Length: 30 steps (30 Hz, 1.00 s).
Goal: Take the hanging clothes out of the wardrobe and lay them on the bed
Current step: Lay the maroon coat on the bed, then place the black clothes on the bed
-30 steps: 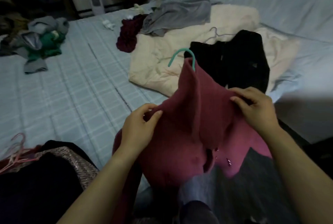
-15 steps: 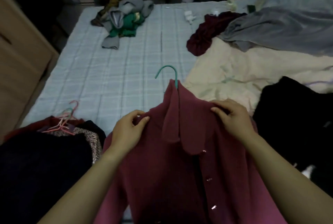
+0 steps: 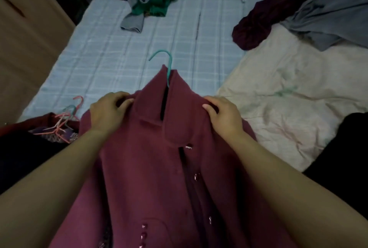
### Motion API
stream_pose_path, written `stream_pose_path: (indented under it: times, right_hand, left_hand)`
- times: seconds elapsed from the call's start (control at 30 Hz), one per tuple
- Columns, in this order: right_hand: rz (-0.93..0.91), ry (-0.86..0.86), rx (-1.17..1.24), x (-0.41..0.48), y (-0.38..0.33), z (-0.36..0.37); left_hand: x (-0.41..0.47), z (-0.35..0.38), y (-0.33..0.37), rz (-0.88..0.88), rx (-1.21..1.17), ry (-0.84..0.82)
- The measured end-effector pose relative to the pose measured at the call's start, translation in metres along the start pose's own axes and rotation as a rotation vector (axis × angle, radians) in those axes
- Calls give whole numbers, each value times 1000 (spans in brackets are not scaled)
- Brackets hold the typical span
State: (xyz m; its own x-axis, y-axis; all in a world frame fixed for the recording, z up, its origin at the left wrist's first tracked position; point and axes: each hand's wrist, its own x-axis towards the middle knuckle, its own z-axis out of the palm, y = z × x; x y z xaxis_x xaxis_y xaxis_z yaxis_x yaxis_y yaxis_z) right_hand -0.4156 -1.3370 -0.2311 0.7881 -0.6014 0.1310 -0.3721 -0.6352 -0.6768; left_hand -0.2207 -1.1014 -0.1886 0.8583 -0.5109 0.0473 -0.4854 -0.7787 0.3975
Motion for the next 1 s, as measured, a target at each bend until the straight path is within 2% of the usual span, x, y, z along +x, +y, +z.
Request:
stream_pose_path:
  times: [0.13,0.2,0.37,0.53,0.67,0.83,1.0]
  right_hand:
    - [9,-53,-109,6,20,21]
    - [27,-99,-117,-9,31,25]
    - [105,-300,-73,-112,46,37]
    - [245,-527,-25,-216,25,57]
    - [250,-613,-22,-239,-24,86]
    - [90,-648,-90,-231,-109,136]
    - [-51,-616,-118,-216,-206,202]
  left_hand:
    - [-12,31,-22,-18,91,-123]
    - [-37,48,-26,-4,22,-215]
    - [-143,75,-38,22,-133,-384]
    - [-246,75,-77,-33,-28,-485]
    - [-276,42,-113,-183,17,-450]
    - [-272,-16,-176,-347,54,-381]
    - [-262,-67,-270,-291,76,-283]
